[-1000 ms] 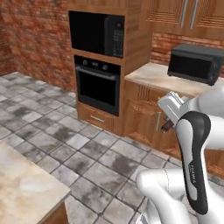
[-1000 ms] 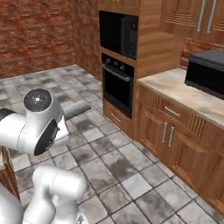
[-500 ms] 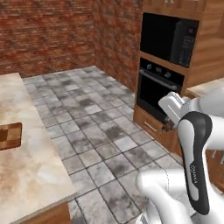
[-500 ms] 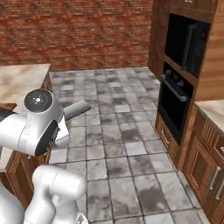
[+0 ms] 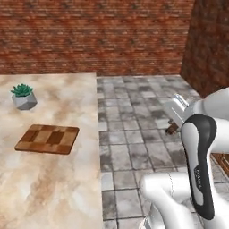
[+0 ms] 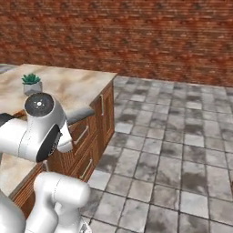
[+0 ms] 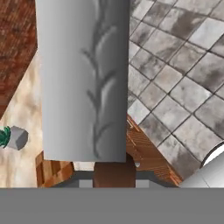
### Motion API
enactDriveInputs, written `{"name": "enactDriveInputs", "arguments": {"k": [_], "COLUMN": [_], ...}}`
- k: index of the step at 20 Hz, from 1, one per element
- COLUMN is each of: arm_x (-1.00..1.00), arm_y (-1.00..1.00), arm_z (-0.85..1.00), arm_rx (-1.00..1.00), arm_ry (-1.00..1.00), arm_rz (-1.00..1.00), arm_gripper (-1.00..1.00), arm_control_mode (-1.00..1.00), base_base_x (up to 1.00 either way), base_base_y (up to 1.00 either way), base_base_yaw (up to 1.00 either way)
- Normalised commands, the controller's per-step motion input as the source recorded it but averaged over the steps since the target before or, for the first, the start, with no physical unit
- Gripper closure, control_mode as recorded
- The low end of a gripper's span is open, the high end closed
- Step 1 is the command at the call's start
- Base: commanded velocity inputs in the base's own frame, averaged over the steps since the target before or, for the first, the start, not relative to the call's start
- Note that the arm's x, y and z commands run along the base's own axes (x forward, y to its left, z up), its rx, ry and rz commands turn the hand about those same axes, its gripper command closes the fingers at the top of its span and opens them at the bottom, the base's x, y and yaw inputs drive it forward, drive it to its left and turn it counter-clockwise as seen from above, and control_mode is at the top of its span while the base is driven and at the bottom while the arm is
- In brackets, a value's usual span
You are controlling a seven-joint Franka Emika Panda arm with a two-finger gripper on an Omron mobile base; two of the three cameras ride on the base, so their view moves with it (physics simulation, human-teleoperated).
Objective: Open the drawer on the left and place the cutting tools on the cutting board.
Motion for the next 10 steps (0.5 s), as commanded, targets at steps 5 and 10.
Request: {"name": "enactDriveInputs", "arguments": {"k": [5, 10], "arm_x": [0.0, 0.0], "arm_y": [0.0, 0.0], "arm_z": [0.0, 0.0], "arm_rx": [0.0, 0.0], "arm_ry": [0.0, 0.0], "arm_rz": [0.0, 0.0], "arm_gripper": [1.0, 1.0], "arm_control_mode": [1.0, 1.0], "base_base_x": [0.64, 0.57], "base_base_y": [-0.38, -0.33], "base_base_yaw": [0.68, 0.71]}}
